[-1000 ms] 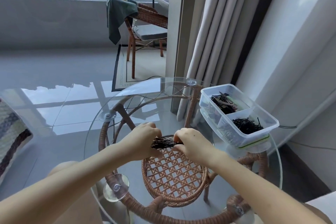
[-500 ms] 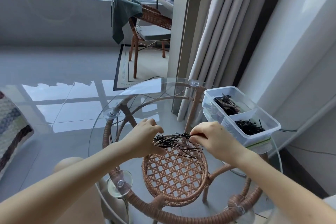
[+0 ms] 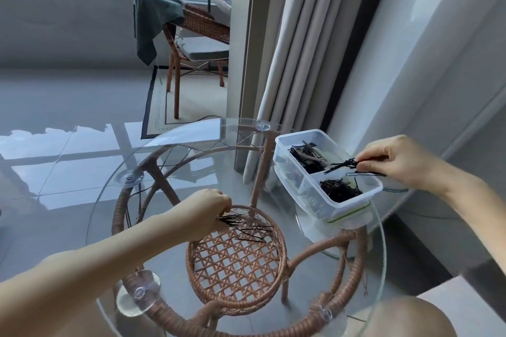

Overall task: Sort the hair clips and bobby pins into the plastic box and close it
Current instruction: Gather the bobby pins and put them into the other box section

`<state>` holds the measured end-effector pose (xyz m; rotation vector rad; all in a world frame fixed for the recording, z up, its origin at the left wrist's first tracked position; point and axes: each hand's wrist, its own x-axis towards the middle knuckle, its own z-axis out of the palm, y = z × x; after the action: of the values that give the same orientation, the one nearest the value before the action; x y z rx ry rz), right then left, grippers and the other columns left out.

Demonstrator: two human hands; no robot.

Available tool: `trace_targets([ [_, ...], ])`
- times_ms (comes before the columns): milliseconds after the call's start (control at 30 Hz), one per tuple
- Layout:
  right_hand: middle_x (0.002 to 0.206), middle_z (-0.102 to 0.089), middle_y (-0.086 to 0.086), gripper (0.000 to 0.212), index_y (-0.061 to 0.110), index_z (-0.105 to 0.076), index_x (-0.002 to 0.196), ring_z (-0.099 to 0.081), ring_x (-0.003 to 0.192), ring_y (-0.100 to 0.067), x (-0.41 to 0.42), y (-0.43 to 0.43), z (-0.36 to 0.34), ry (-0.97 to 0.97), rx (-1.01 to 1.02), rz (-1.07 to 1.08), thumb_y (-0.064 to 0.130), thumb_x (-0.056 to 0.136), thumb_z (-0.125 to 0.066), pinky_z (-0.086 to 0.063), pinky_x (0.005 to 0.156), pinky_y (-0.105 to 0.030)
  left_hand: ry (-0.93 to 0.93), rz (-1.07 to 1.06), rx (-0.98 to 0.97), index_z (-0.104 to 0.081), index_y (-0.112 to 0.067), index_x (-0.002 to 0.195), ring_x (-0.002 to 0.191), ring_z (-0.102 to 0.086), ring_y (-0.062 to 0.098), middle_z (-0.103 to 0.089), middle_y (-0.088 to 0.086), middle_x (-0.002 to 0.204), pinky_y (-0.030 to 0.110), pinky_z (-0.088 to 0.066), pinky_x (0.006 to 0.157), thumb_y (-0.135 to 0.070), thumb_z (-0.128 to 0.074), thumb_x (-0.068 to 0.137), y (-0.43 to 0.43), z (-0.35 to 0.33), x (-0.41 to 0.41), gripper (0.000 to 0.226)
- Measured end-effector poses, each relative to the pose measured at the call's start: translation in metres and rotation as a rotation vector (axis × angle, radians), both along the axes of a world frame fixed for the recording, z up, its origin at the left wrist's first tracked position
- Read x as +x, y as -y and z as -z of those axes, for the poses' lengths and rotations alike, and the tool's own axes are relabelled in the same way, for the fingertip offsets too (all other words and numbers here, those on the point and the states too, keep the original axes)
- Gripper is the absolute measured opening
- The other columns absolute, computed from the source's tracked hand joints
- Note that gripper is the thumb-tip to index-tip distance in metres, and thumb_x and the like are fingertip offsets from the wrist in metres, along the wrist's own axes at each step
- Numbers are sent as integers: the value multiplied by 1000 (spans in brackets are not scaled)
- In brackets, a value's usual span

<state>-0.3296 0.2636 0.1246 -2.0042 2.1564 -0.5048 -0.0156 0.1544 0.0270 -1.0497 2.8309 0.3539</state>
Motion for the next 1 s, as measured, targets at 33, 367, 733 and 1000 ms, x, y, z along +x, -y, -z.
trace_targets([
  [33, 78, -72, 2, 7, 15, -75, 83, -63, 75, -14, -6, 3, 2, -58, 59, -19, 15, 76, -73, -48, 72, -27, 22, 7, -4, -56, -14, 115, 101, -55, 20, -60, 3, 112, 27, -44, 85, -31, -58, 87, -1, 0, -2, 33],
  [367, 91, -66, 6, 18, 18, -71, 95, -59, 84, -10, 6, 36, 41, -223, 258, -183, 25, 78, -70, -47, 81, -26, 89, -9, 14, -63, -10, 100, 87, -58, 19, -65, 5, 99, 25, -45, 71, -24, -53, 90, -3, -1, -13, 19],
  [733, 92, -72, -3, 19, 13, -72, 98, -63, 87, -18, -5, -12, 20, -89, -49, 8, 14, 80, -70, -48, 80, -32, -162, -103, 162, -73, -15, 82, 55, -57, 2, -68, -7, 69, 11, -47, 51, -26, -66, 80, 16, -52, -35, 14],
  [1000, 88, -72, 2, 12, 15, -73, 91, -64, 83, -13, -19, -41, 15, -47, -102, 81, 14, 80, -69, -48, 77, -27, -296, -10, 151, -70, -5, 72, 40, -45, 14, -54, 2, 51, 14, -37, 38, -21, -67, 77, 2, -107, -163, 18],
])
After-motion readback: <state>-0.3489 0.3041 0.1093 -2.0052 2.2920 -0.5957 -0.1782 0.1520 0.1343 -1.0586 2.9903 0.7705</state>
